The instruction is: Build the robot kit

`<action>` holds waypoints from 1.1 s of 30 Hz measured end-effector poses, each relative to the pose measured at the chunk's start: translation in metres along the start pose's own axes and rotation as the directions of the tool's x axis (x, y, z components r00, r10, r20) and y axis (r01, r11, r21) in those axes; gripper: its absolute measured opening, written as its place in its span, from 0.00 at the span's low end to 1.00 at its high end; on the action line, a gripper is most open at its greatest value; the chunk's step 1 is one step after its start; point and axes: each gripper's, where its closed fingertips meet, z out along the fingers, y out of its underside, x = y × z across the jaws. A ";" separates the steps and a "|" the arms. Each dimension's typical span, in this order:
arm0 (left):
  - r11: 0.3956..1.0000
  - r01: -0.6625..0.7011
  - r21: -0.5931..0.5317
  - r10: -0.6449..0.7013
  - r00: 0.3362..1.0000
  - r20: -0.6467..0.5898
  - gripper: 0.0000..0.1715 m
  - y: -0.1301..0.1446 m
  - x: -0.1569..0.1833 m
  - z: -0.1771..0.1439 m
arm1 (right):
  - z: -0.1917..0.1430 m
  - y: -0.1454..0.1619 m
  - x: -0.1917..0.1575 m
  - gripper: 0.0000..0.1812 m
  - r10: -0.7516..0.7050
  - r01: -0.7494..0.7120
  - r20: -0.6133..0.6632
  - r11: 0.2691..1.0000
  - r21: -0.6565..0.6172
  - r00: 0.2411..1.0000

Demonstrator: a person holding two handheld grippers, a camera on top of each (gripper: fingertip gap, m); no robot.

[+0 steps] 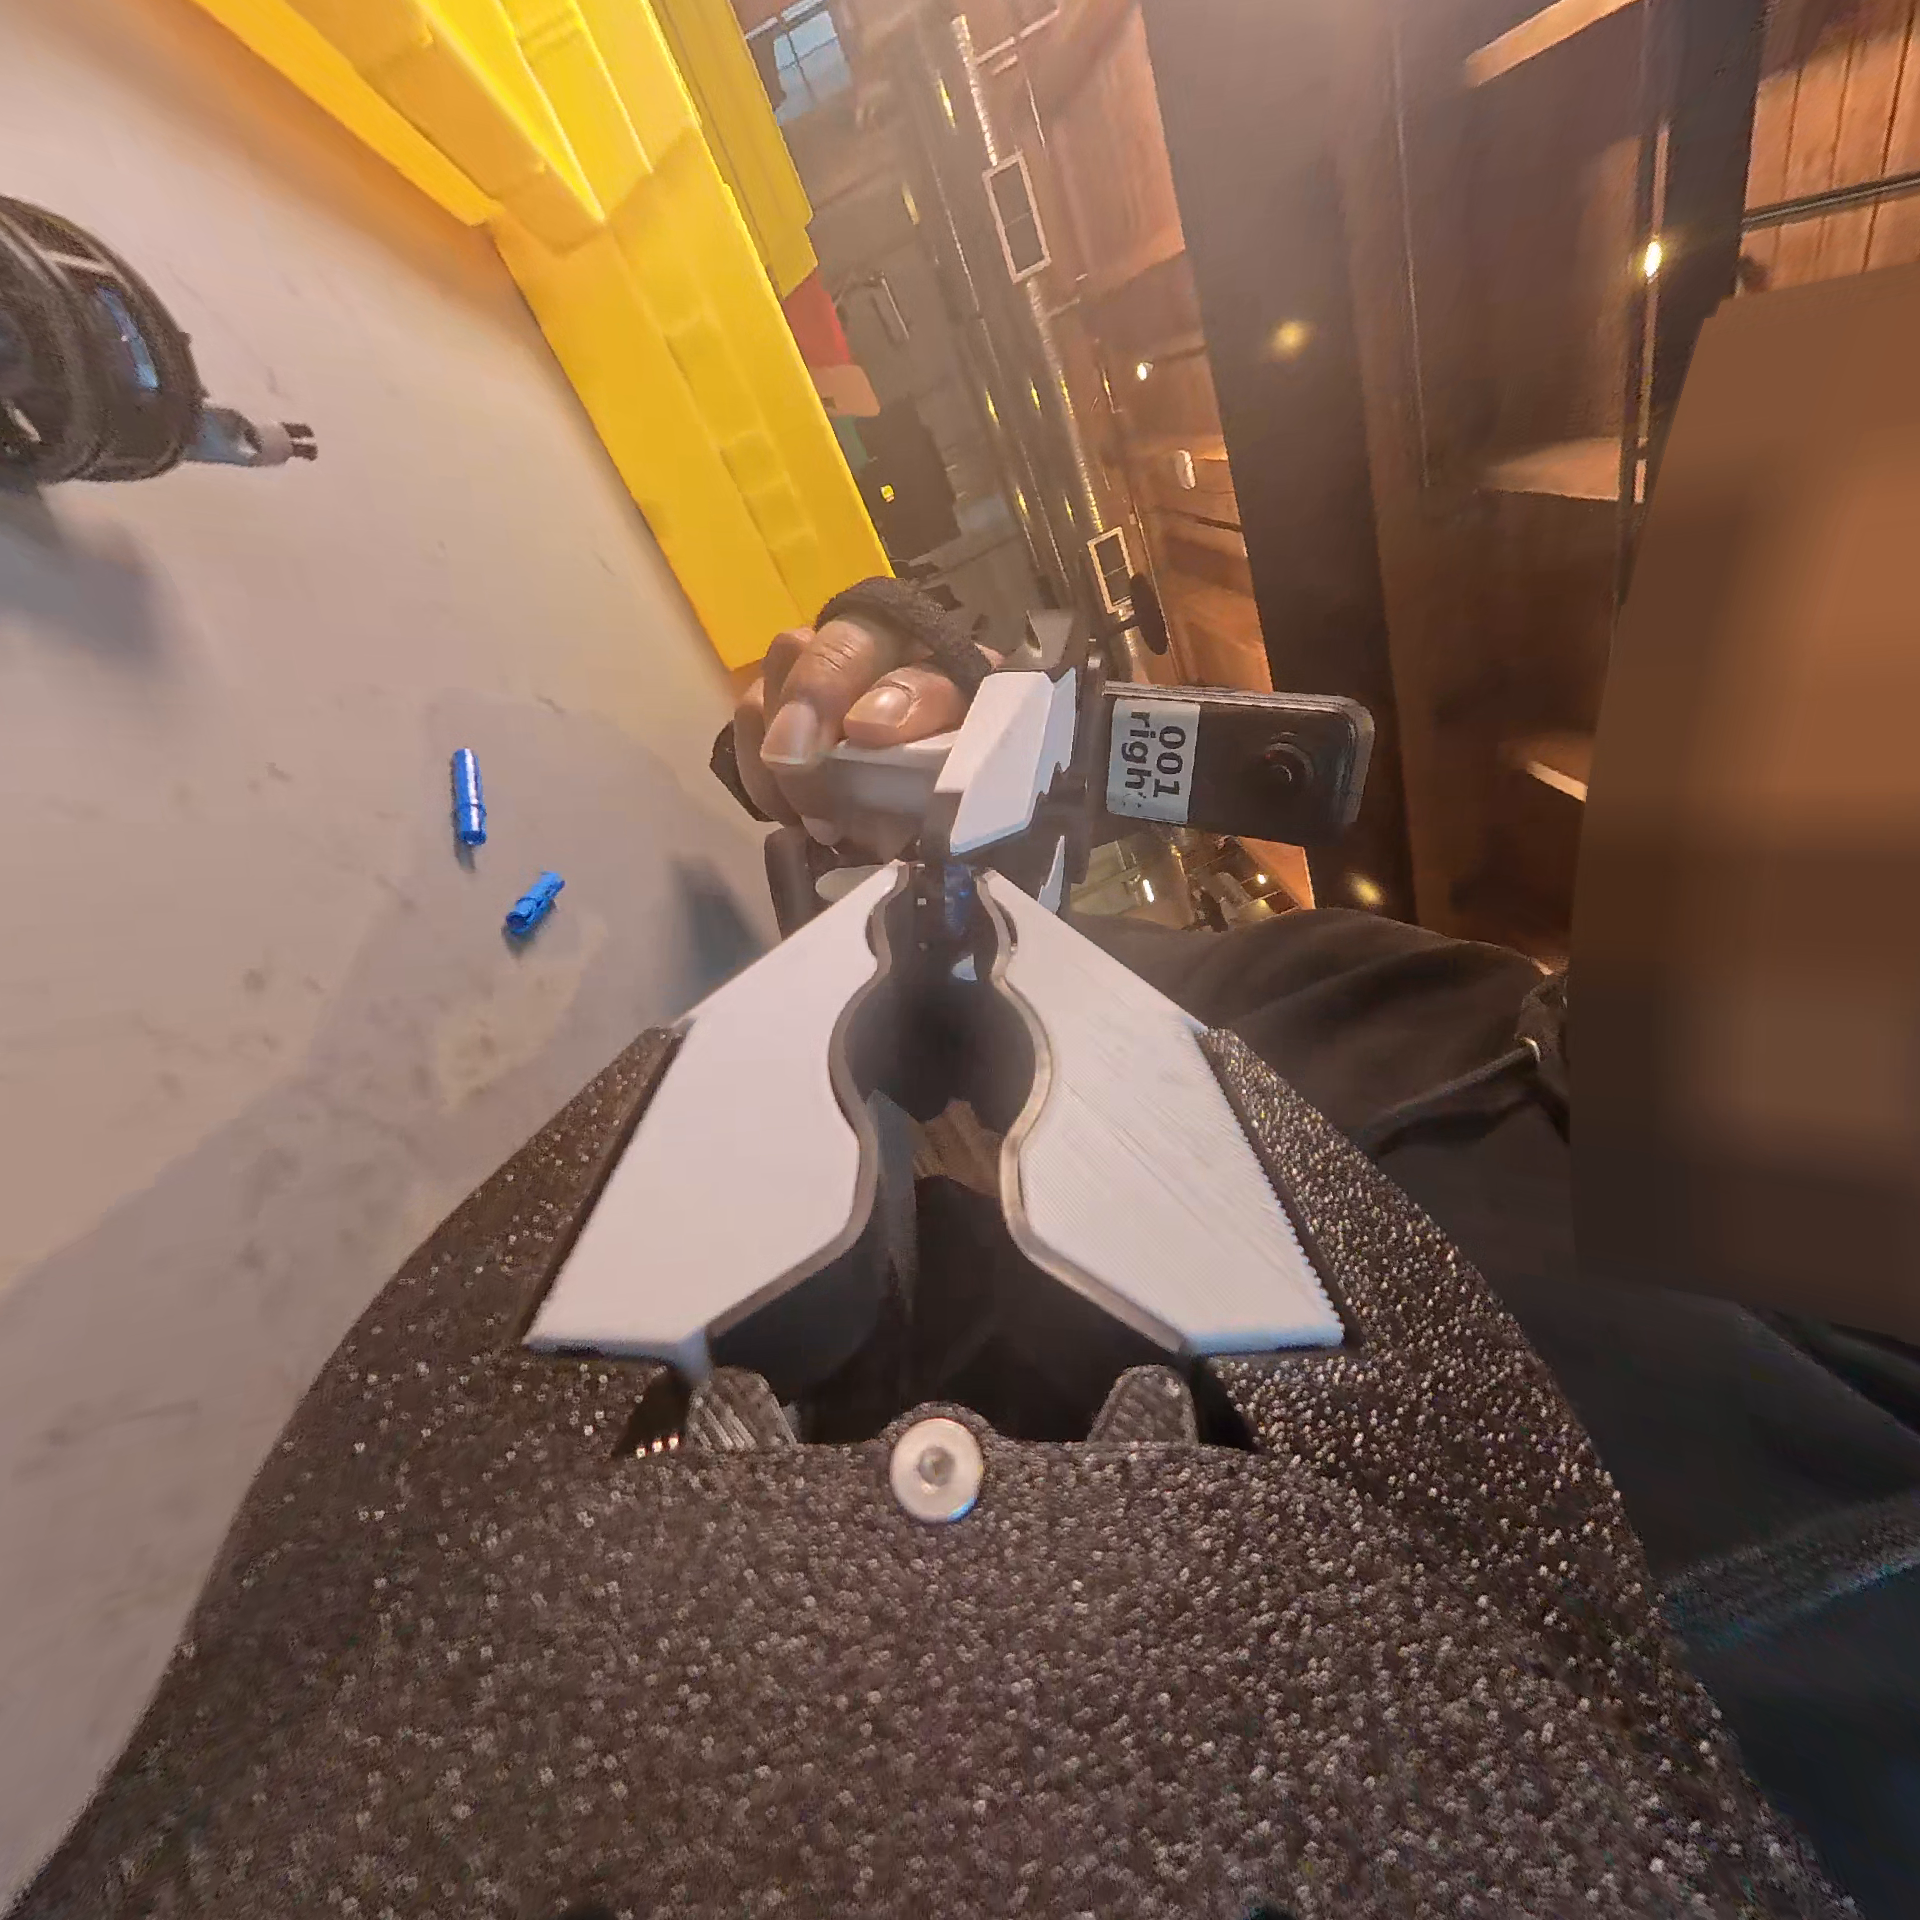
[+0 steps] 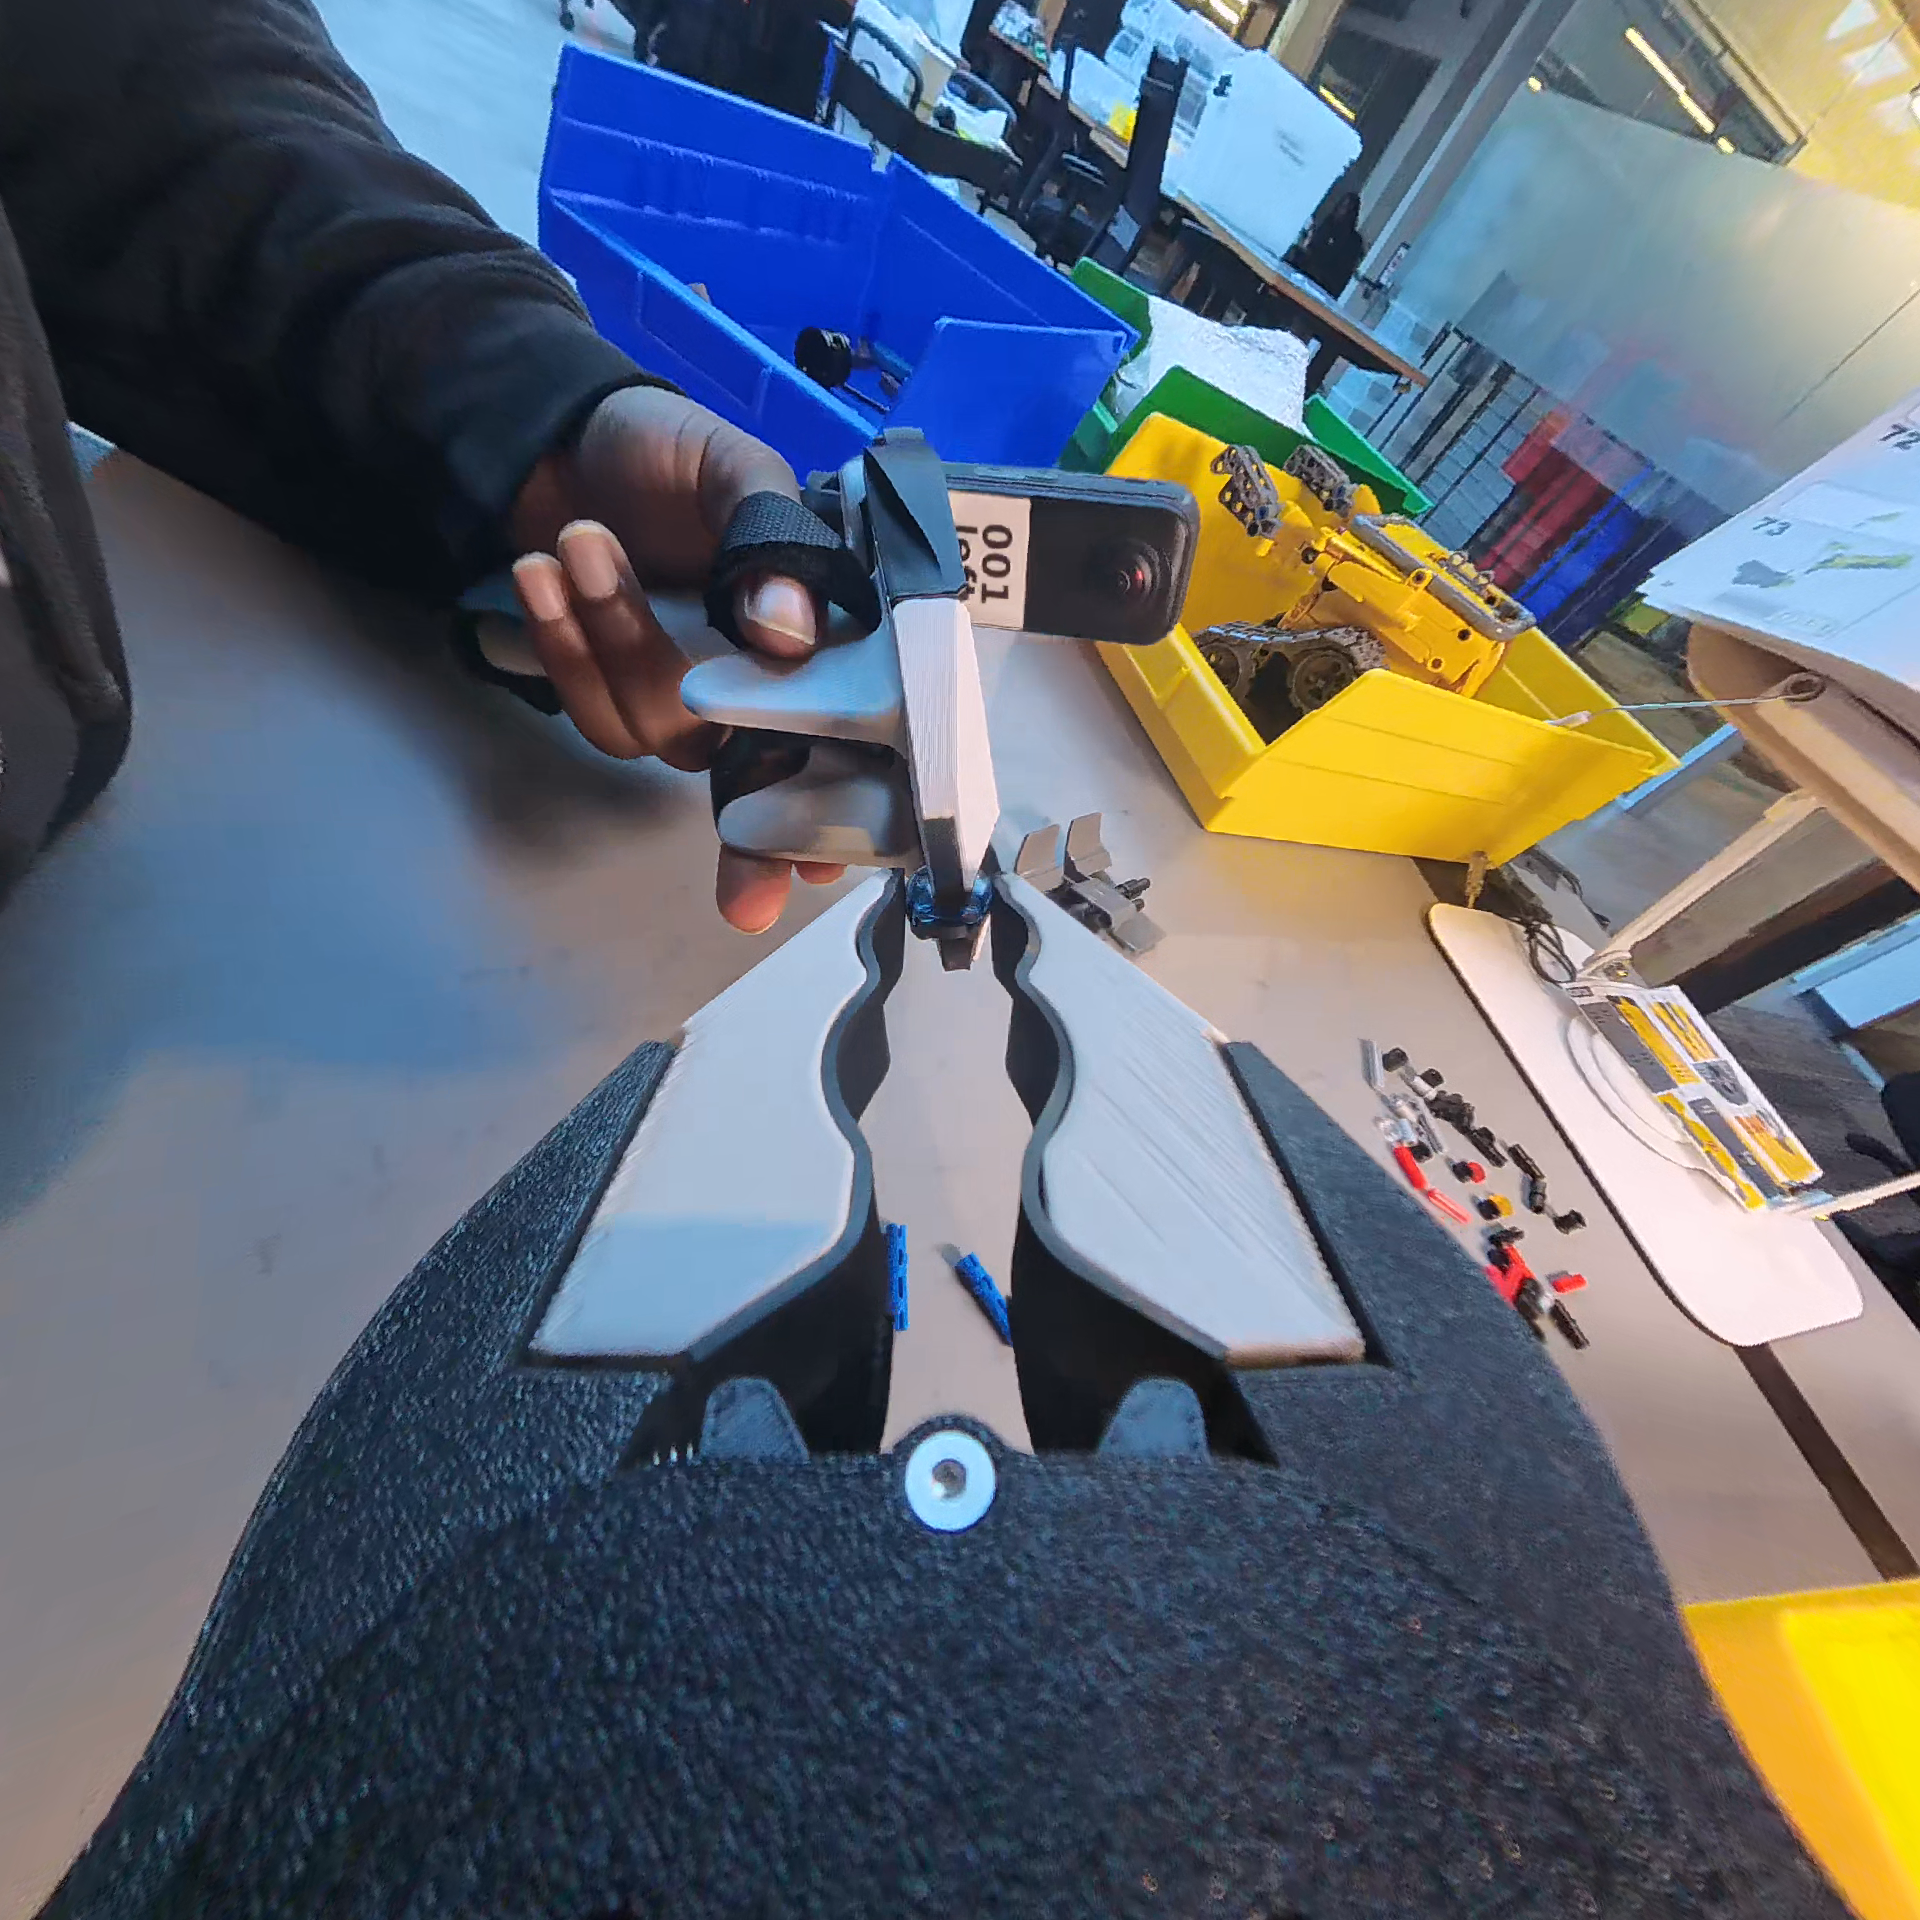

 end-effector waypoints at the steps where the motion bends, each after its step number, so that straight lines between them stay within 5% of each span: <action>1: 1.000 0.018 0.000 -0.018 1.000 0.001 0.06 0.000 -0.002 0.000 | 0.001 0.002 -0.001 0.09 0.003 -0.003 0.007 1.000 -0.009 1.000; 11: 0.997 0.080 0.005 -0.080 0.997 0.018 0.06 -0.001 -0.012 -0.004 | 0.004 0.011 -0.005 0.09 0.135 -0.134 0.075 0.991 -0.017 0.988; 26: 0.991 -0.129 -0.042 0.136 0.966 0.222 0.16 -0.011 -0.031 -0.018 | 0.007 0.029 -0.013 0.09 0.252 -0.242 0.161 0.967 -0.078 0.954; 30: 0.936 -0.331 -0.122 0.353 0.873 0.338 0.21 -0.018 -0.038 -0.028 | 0.008 0.048 -0.021 0.09 0.280 -0.240 0.192 0.949 -0.205 0.941; 33: 0.848 -0.484 -0.216 0.527 0.731 0.433 0.27 -0.025 -0.045 -0.036 | 0.007 0.067 -0.029 0.08 0.287 -0.212 0.207 0.923 -0.322 0.935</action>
